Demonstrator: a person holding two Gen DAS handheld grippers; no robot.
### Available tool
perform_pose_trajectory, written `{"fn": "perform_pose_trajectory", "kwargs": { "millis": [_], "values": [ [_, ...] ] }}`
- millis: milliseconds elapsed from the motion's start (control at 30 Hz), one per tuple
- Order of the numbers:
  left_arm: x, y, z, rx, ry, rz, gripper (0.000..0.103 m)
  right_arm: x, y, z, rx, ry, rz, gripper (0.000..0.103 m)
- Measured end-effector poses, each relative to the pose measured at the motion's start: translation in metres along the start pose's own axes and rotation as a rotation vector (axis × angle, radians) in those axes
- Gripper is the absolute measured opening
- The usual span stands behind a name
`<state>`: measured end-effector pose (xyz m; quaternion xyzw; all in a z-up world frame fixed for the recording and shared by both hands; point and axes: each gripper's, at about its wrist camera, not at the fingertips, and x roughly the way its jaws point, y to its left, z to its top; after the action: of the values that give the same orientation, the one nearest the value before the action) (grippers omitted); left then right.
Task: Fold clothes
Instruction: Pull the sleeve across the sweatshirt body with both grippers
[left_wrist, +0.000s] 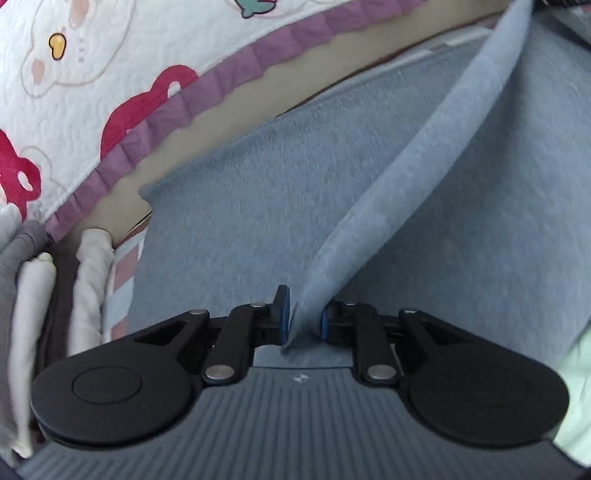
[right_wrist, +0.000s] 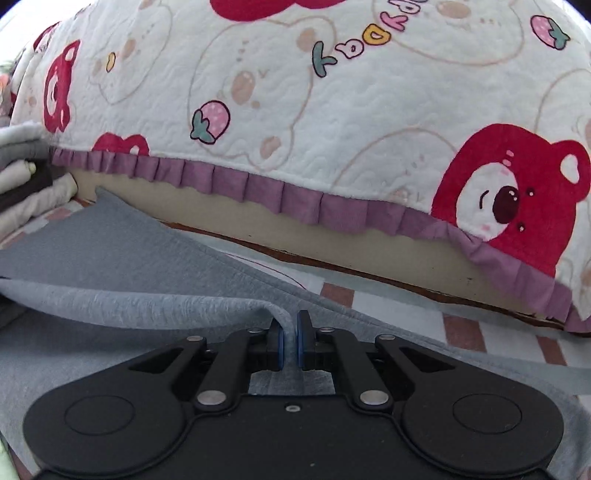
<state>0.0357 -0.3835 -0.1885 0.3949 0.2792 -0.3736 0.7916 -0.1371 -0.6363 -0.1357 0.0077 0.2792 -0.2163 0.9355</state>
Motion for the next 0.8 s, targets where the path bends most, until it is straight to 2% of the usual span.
{"fn": "perform_pose_trajectory", "kwargs": {
  "millis": [67, 100, 167, 233, 267, 300, 333, 433, 533, 600, 700, 767, 800],
  "values": [
    [-0.004, 0.003, -0.008, -0.044, 0.019, 0.021, 0.037, -0.01, -0.001, 0.004, 0.025, -0.036, -0.005, 0.005],
    [-0.004, 0.008, -0.012, -0.086, 0.031, 0.027, 0.05, -0.017, -0.003, 0.007, 0.046, -0.054, -0.009, 0.005],
    [-0.003, 0.023, -0.021, -0.206, 0.052, -0.01, 0.052, -0.035, -0.004, 0.014, 0.063, -0.093, -0.007, 0.005],
    [-0.003, 0.039, -0.027, -0.329, 0.063, -0.049, 0.052, -0.051, 0.002, 0.021, 0.019, -0.132, -0.016, 0.005],
    [-0.013, 0.045, -0.027, -0.368, 0.047, -0.026, 0.052, -0.06, 0.007, 0.025, -0.006, -0.154, -0.027, 0.005],
    [-0.027, 0.049, -0.026, -0.395, 0.025, 0.019, 0.048, -0.069, 0.012, 0.029, -0.027, -0.176, -0.037, 0.005],
    [-0.041, 0.054, -0.025, -0.422, 0.002, 0.065, 0.037, -0.08, 0.017, 0.033, -0.034, -0.198, -0.046, 0.005],
    [-0.067, 0.061, -0.021, -0.495, -0.061, 0.125, 0.016, -0.117, 0.028, 0.042, -0.036, -0.28, -0.077, 0.005],
    [-0.091, 0.066, -0.017, -0.567, -0.124, 0.173, 0.011, -0.125, 0.026, 0.047, -0.041, -0.289, -0.082, 0.005],
    [-0.085, 0.074, -0.005, -0.549, -0.14, 0.202, 0.011, -0.114, 0.019, 0.05, -0.041, -0.263, -0.063, 0.005],
    [-0.063, 0.099, 0.03, -0.468, -0.192, 0.269, 0.012, -0.077, 0.004, 0.057, -0.02, -0.193, -0.029, 0.005],
    [-0.042, 0.128, 0.049, -0.405, -0.192, 0.3, 0.021, -0.046, -0.009, 0.061, 0.019, -0.119, 0.011, 0.006],
    [-0.022, 0.136, 0.053, -0.359, -0.156, 0.304, 0.033, -0.025, -0.016, 0.059, 0.035, -0.059, 0.031, 0.005]
  ]
}}
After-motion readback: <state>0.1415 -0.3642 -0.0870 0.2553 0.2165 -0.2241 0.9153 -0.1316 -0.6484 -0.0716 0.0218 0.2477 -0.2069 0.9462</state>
